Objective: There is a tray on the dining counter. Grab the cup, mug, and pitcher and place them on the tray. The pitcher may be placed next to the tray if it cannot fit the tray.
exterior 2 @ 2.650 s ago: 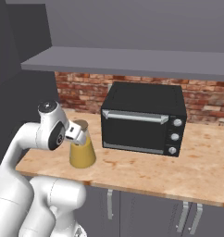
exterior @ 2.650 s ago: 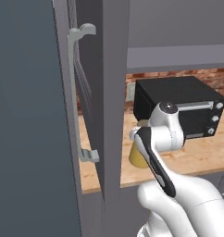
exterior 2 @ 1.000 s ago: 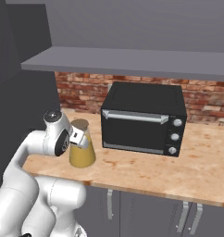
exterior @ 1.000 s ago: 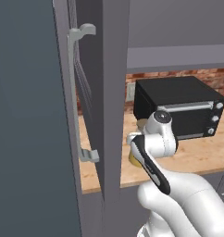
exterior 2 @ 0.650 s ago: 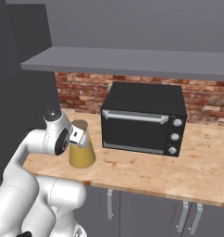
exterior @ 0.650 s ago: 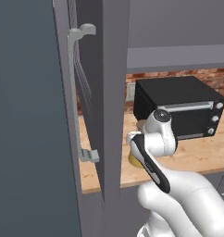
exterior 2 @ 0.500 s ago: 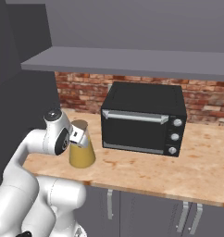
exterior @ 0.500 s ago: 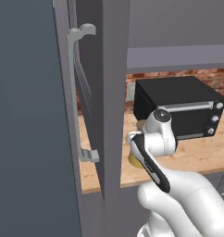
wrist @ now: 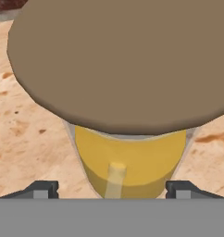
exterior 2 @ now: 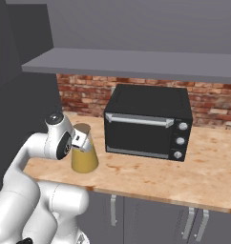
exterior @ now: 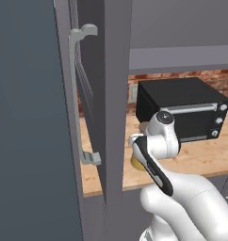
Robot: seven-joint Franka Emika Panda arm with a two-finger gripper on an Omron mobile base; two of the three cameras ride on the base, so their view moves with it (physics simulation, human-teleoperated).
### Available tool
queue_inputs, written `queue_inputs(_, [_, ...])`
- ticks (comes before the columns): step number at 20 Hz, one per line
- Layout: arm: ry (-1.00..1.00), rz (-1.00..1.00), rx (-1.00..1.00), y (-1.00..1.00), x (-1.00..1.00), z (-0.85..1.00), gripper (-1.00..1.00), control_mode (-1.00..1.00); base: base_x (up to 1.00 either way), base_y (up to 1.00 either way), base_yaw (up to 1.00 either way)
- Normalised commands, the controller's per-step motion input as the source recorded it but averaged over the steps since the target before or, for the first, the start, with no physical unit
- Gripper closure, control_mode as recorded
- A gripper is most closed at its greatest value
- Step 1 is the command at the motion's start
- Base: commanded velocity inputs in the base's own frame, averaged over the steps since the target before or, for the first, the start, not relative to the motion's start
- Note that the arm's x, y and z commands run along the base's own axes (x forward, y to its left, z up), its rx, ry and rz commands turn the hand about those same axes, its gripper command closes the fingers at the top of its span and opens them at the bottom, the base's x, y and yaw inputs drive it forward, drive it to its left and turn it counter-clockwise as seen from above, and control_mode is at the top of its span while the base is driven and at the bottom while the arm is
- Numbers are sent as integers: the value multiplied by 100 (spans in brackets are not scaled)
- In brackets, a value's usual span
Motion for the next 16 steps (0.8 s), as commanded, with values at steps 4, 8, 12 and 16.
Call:
queue_inputs(4, [0, 0, 0, 0, 0, 0, 100, -100, 0, 0, 0])
queue_inputs(8, [0, 0, 0, 0, 0, 0, 100, -100, 0, 0, 0])
queue_inputs(12, [0, 0, 0, 0, 0, 0, 100, -100, 0, 0, 0])
queue_inputs(16, [0, 0, 0, 0, 0, 0, 100, -100, 0, 0, 0])
